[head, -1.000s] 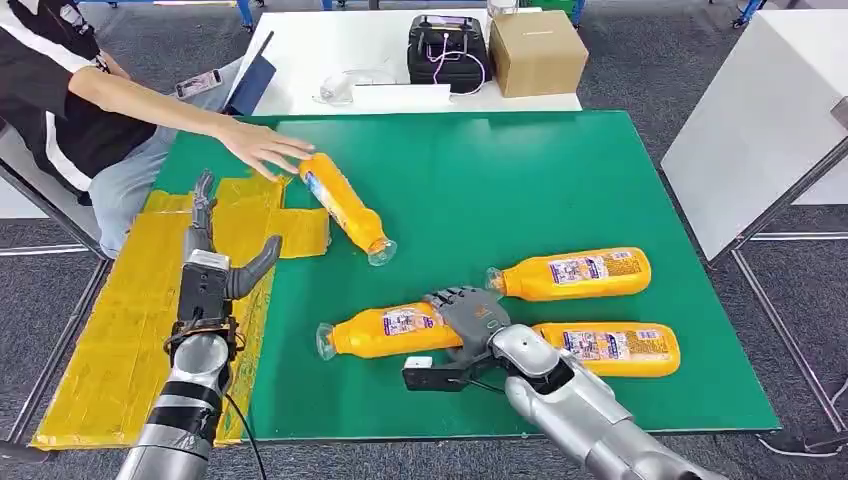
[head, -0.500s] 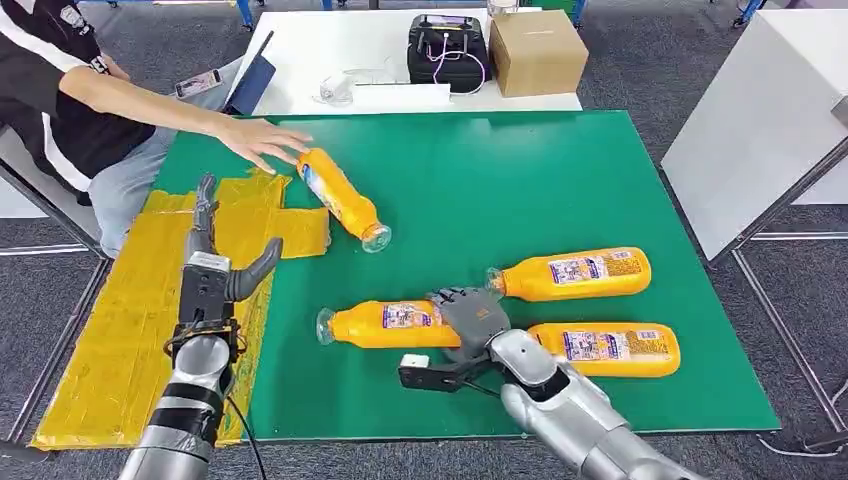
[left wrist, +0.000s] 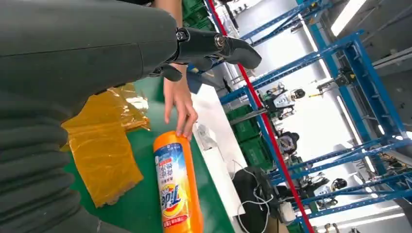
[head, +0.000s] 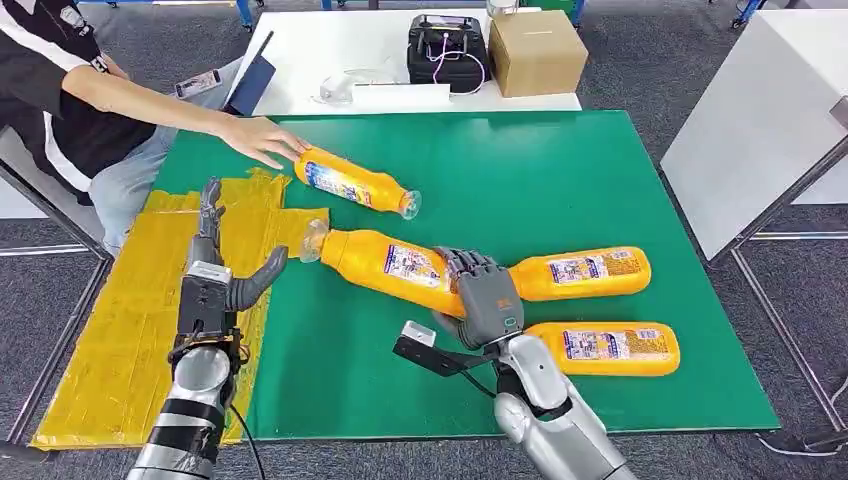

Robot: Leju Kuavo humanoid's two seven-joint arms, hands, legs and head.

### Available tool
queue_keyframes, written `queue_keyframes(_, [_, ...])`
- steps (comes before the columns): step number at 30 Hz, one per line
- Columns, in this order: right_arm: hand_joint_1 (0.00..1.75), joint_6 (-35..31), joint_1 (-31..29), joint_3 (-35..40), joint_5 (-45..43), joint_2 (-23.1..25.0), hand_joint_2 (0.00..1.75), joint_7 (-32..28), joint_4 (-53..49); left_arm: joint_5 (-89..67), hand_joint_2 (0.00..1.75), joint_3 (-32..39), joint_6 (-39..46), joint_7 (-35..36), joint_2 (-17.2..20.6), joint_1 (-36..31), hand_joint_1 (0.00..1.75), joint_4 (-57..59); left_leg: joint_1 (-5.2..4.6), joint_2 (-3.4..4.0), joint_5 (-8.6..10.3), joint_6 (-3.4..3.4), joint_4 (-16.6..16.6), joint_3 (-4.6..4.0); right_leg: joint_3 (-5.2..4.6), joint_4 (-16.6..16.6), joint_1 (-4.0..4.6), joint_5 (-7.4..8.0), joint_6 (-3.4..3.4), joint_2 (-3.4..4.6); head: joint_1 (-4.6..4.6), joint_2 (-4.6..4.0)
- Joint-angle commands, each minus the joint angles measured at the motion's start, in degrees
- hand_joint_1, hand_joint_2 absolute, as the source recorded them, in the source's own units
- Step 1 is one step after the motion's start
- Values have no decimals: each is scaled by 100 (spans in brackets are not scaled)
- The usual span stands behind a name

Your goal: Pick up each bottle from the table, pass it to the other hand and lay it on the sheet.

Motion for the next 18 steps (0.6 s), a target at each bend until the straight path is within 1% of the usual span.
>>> queue_keyframes(1, [175,-3,-37,-209,-18,14,175,-42,-75,14,175,-130,-27,38,-6,-72,0,58,11,9,-9,-5,-3,26,35,-16,13,-5,-6,-3,0,0])
queue_keyframes(2, [175,-3,-37,-209,-18,14,175,-42,-75,14,175,-130,-27,38,-6,-72,0,58,1,2,-2,-1,-1,6,9,-3,1,-3,-2,-3,0,0])
queue_keyframes(4, [175,-66,-17,-267,-14,49,175,-109,-75,29,175,-140,-50,49,1,-72,0,60,5,7,-6,-3,-1,15,20,-8,6,-5,-3,-1,0,0])
queue_keyframes(6, [175,-280,114,-515,-119,130,175,-294,-216,302,175,-289,-470,83,13,-1,0,-109,7,8,-8,-4,-2,19,25,-11,9,-5,-4,-1,0,0])
queue_keyframes(8, [175,-468,224,-687,-232,182,175,-445,-386,409,175,-456,-685,103,28,77,0,-319,2,-1,-3,-2,0,5,10,-4,3,-4,-2,-7,0,0])
queue_keyframes(9, [175,-562,301,-804,-313,221,175,-551,-496,502,175,-579,-827,134,50,131,0,-469,5,-2,-7,-3,1,13,20,-7,7,-8,-3,-10,0,0])
queue_keyframes(14, [175,-705,489,-1069,-513,317,175,-874,-691,964,175,-1088,-1557,265,229,313,0,-863,5,7,-9,-2,0,14,20,-8,7,-6,-3,-1,0,0])
queue_keyframes(16, [175,-792,568,-1112,-750,357,175,-1116,-780,976,175,-1265,-1653,269,264,366,0,-953,6,7,-10,-3,0,18,25,-10,8,-6,-3,-2,0,0])
queue_keyframes(18, [175,-715,647,-1223,-1319,405,175,-1410,-894,1072,175,-1448,-1802,301,259,400,0,-1035,2,2,-5,-2,-1,5,9,-5,3,-4,-2,-2,0,0])
